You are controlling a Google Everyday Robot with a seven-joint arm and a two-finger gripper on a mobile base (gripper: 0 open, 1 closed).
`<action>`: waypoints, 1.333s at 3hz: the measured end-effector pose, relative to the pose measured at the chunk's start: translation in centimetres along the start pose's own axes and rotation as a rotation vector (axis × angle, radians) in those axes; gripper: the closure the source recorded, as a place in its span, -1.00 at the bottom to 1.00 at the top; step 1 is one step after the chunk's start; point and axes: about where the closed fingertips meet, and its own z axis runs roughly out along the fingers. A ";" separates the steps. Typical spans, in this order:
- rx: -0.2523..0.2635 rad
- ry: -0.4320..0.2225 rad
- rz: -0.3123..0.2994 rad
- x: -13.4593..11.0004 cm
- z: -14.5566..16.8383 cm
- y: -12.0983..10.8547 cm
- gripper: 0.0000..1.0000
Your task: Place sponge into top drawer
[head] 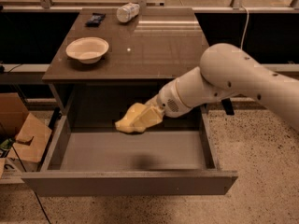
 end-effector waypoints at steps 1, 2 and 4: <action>0.006 0.037 0.074 3.3 1.5 -0.4 1.00; 0.032 0.058 0.143 6.1 2.7 -1.7 1.00; 0.070 0.108 0.229 10.6 4.9 -4.1 0.69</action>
Offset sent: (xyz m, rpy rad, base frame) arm -0.0024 -0.0440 -0.0989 -0.0550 0.1537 -0.1953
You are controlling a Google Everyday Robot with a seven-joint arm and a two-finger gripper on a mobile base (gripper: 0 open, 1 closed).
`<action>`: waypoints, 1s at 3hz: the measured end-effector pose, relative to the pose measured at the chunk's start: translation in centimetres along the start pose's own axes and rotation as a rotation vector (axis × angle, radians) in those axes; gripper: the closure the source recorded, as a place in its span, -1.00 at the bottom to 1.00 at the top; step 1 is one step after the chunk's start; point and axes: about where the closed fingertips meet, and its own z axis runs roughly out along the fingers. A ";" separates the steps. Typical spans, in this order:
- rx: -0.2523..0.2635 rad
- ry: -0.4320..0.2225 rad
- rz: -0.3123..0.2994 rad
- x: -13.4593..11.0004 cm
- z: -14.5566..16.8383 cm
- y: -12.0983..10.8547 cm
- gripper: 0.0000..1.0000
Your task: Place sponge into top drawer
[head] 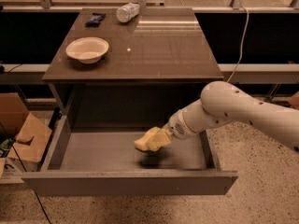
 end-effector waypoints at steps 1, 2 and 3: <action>-0.006 0.057 0.032 1.5 0.9 -1.4 0.22; -0.008 0.058 0.030 1.5 1.0 -1.3 -0.24; -0.010 0.060 0.029 1.5 1.1 -1.2 -0.71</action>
Offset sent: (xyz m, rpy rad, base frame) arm 0.0029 -0.0100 -0.0173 -0.0294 0.0491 -0.0063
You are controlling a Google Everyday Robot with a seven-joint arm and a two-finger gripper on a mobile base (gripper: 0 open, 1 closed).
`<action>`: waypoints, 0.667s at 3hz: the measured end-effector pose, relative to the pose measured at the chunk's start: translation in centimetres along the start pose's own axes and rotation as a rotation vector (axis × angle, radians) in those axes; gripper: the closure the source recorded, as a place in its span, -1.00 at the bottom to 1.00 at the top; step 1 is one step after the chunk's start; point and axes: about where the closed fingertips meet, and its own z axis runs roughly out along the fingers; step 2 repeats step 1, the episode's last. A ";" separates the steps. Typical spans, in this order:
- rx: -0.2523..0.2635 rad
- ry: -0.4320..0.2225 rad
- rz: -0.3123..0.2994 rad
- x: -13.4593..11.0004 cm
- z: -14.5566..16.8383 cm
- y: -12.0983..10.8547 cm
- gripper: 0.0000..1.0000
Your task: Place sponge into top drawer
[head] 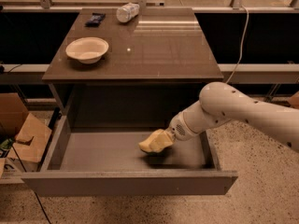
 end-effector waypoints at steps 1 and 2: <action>-0.002 0.002 -0.001 0.0 0.1 0.1 -1.00; -0.002 0.002 -0.001 0.0 0.1 0.1 -1.00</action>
Offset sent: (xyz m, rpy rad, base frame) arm 0.0000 0.0000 0.0000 0.0000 0.0000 0.0000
